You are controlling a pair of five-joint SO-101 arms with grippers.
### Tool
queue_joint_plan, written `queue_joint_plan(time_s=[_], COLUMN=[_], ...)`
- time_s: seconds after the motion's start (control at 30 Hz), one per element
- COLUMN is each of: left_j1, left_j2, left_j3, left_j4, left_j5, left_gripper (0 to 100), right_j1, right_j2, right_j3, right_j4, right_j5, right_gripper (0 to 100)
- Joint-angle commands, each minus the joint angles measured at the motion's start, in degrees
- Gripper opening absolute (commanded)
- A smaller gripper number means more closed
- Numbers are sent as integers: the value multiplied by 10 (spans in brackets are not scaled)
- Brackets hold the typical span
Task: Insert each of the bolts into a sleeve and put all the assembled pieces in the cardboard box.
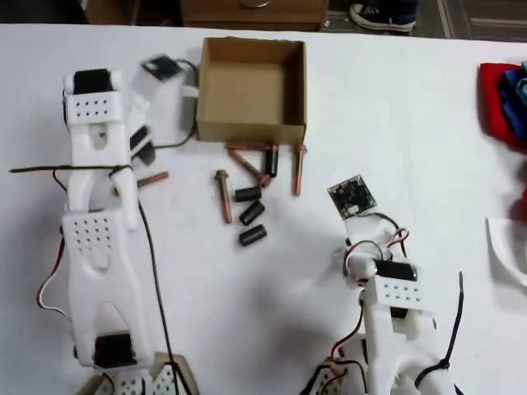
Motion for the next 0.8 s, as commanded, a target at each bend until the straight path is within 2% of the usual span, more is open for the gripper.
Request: queue_joint_plan(time_s=[0.0, 0.07, 0.2, 0.33, 0.5, 0.77], left_j1=[-31, -29, -42, -32, -30, -19], left_j2=[-8, -8, -8, -9, -9, -8], left_j3=[-17, -6, 70, 134, 186, 223], left_j4=[9, 9, 9, 9, 9, 8], left_j5=[465, 608, 730, 742, 811, 816], left_gripper=[186, 171, 158, 178, 228, 310], right_j1=[-7, -7, -7, -7, -7, -7], right_j2=[-17, -17, -17, -17, -17, -17], right_j3=[-6, -6, -6, -6, -6, -6], right_j4=[-8, -8, -8, -8, -8, -8], right_j5=[-3, -3, -3, -2, 0, 0], right_gripper=[21, 21, 21, 21, 21, 21])
